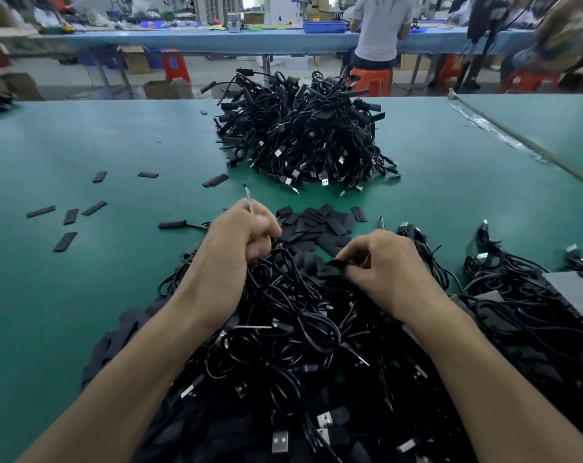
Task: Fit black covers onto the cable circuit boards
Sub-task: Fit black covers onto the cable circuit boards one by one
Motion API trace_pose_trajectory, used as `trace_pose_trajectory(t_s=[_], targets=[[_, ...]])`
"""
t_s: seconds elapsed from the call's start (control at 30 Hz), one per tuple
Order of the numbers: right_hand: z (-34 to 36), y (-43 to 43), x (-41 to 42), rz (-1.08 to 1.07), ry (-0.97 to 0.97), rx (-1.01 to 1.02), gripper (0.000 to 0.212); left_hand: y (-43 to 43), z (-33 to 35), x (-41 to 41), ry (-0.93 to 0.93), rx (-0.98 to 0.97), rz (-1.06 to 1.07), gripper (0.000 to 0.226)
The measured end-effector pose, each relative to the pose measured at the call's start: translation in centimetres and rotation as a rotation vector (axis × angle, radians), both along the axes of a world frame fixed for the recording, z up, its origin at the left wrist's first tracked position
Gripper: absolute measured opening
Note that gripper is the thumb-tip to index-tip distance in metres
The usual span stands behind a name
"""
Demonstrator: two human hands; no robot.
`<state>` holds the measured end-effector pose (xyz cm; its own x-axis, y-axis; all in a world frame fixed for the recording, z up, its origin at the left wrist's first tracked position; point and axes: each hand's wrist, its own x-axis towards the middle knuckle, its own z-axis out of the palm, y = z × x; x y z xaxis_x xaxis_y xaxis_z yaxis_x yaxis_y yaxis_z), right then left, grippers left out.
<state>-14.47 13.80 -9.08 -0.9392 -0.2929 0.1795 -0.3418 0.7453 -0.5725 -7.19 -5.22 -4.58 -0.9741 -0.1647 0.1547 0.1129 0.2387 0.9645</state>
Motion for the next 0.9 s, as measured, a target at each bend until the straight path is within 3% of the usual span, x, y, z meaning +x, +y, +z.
trace_pose_trajectory(t_s=[0.1,0.17,0.27,0.43,0.67,0.9], targets=[[0.1,0.1,0.2,0.001,-0.025,-0.118,0.012,-0.1,-0.1,-0.2,-0.004,-0.043,0.006,0.046],[0.3,0.1,0.3,-0.003,-0.008,-0.228,0.018,-0.2,-0.3,-0.3,0.029,-0.117,0.0,0.051],[1.1,-0.1,0.4,-0.008,0.047,-0.414,0.023,-0.2,-0.5,-0.3,0.124,-0.166,-0.058,0.037],[2.5,-0.2,1.1,0.139,-0.086,-0.776,0.019,0.0,-0.8,-0.3,0.131,-0.226,-0.133,0.028],[3.4,-0.5,1.8,0.307,-0.129,-0.89,0.025,-0.5,-1.0,-0.6,0.072,-0.186,-0.251,0.031],[3.0,-0.6,1.6,0.331,-0.099,-0.795,0.023,-1.4,-2.0,-1.1,0.068,-0.22,-0.245,0.037]])
